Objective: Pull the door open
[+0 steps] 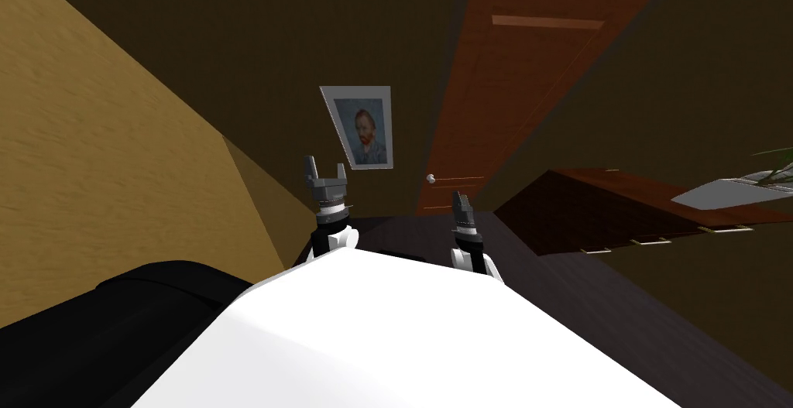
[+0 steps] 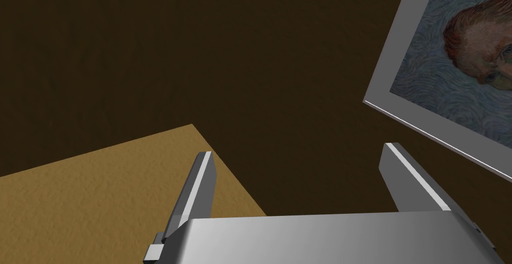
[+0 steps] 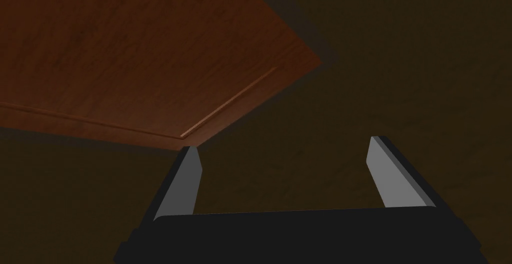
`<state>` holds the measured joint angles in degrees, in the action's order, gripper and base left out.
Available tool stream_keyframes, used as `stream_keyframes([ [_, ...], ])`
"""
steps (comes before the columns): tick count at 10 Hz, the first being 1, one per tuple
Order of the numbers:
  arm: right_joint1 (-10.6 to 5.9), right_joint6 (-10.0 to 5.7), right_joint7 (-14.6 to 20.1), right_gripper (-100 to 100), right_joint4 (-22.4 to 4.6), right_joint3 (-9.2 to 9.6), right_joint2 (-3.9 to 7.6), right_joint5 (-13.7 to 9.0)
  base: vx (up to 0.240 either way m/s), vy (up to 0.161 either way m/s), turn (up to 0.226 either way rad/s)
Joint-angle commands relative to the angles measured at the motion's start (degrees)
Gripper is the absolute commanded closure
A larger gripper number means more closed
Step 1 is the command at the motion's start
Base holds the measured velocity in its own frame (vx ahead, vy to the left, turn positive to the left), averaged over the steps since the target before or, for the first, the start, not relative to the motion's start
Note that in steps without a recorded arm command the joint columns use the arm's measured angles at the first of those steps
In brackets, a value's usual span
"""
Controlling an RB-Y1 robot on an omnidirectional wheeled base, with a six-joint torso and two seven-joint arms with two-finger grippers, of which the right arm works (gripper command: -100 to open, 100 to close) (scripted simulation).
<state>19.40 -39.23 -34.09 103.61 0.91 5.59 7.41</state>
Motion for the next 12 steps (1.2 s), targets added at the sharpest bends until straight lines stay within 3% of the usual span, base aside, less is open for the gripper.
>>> stream_keyframes([
  [1, -1.14, -0.38, -2.2, -100, -2.86, -0.06, 0.32, 0.2, 0.102, -0.019, 0.014],
  [3, -1.66, -0.6, -3.52, -100, -5.07, -0.01, 0.44, 0.37, 0.08, -0.013, 0.009],
  [7, -3.74, -1.48, -8.8, -100, -11.99, 0.21, 0.89, 1.03, 0.081, -0.019, 0.011],
  [8, -3.74, -1.48, -8.8, -100, -12.27, 0.21, 0.89, 1.03, 0.064, -0.007, 0.003],
  [12, -5.82, -2.35, -14.04, -100, -19.43, 0.42, 1.3, 1.69, 0.082, -0.019, 0.01],
])
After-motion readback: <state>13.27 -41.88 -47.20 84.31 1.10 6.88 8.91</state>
